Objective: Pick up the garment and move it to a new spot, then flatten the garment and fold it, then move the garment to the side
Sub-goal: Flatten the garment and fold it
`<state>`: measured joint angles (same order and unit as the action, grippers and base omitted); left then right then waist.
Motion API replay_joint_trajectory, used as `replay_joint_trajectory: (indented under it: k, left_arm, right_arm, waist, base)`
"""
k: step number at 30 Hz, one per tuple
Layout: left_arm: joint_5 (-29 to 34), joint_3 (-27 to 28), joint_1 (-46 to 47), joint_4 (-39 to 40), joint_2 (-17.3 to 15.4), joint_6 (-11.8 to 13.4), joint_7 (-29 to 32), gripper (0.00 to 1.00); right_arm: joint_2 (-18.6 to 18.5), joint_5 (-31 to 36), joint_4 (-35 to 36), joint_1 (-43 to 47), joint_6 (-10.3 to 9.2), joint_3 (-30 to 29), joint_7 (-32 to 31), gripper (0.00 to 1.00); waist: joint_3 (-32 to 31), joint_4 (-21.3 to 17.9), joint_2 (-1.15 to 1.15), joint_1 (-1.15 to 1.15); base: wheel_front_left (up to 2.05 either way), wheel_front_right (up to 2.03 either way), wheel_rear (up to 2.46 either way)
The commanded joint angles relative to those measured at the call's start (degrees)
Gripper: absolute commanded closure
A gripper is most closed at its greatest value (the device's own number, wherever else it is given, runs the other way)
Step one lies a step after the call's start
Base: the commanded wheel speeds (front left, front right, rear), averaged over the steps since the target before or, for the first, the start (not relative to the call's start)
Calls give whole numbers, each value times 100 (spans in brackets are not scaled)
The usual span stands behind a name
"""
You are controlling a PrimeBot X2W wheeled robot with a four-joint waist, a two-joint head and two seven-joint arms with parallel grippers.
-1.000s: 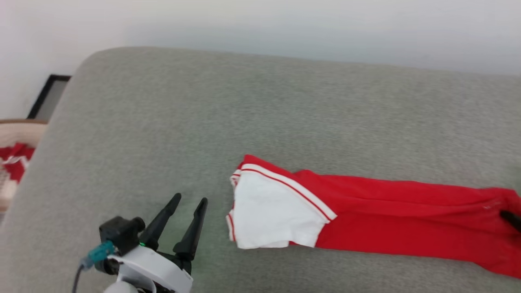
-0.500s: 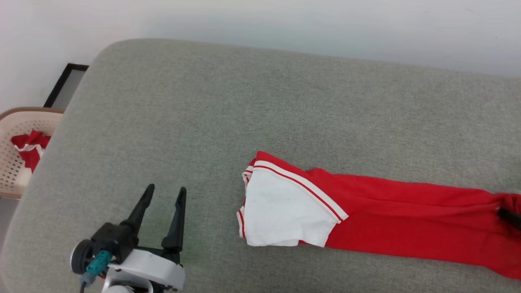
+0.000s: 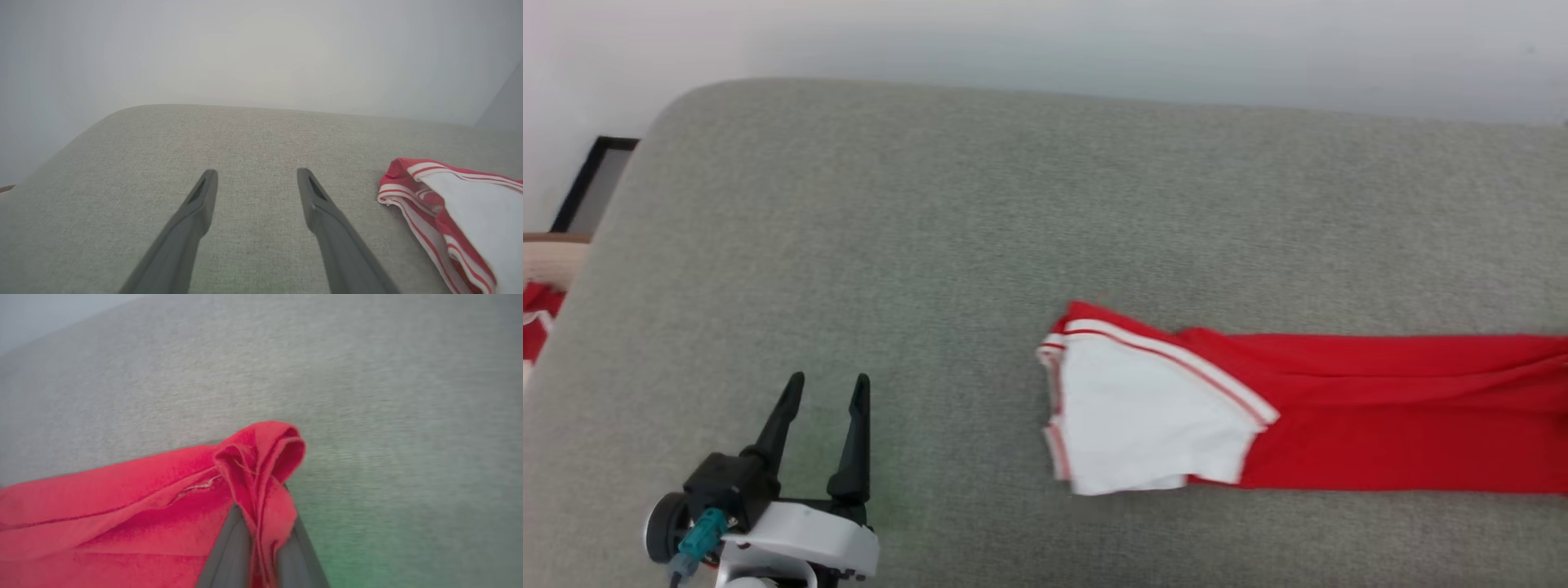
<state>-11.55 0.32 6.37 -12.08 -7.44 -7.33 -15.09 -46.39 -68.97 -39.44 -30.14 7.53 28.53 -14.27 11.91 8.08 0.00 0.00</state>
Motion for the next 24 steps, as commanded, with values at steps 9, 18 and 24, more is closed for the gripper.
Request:
replay_joint_trajectory:
  k: [9,18,24]
  left_arm:
    - [-40,79,-16,92,-2,-16,-4,0]
    - [-144,-76,-153,185,15,-17,-4,0]
    - [-278,-264,-260,286,28,-18,-4,0]
  right_arm:
    - [-625,204,-625,249,-10,-671,601,100]
    - [-522,493,-726,208,-10,-1003,940,100]
    - [-294,656,512,575,-9,-864,731,100]
  waist:
    - [108,-295,0,0]
    - [-16,-435,0,0]
    - [-245,-352,0,0]
  base:
    - [0,0,0]
    - [0,0,0]
    - [0,0,0]
